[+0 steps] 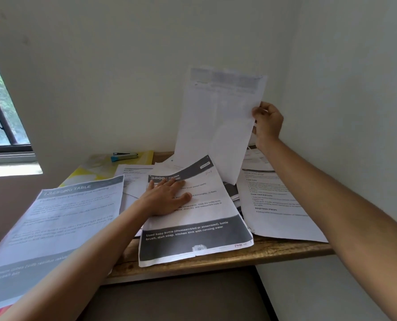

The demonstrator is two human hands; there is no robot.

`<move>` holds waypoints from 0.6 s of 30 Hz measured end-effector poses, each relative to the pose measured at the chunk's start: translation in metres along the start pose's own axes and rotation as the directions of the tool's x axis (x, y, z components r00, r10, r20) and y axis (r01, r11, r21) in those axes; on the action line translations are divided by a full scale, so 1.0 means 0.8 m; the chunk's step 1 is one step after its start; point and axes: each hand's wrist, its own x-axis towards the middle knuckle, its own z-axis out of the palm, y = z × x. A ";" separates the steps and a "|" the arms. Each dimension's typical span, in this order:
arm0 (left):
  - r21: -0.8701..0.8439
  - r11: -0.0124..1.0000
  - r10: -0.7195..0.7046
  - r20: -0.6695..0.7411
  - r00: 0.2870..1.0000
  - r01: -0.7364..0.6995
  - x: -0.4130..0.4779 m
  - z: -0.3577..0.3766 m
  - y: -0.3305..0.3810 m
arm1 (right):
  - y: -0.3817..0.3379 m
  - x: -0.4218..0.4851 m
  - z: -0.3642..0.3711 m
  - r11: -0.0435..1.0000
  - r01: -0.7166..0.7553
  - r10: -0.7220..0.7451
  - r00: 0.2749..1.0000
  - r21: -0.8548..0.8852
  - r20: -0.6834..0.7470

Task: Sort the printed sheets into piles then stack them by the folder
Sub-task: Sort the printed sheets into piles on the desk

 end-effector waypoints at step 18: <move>-0.872 0.461 -0.154 -0.260 0.953 -0.164 -0.021 -0.095 0.027 | -0.092 -0.020 0.003 0.923 0.331 -0.359 0.925 -0.196 -0.127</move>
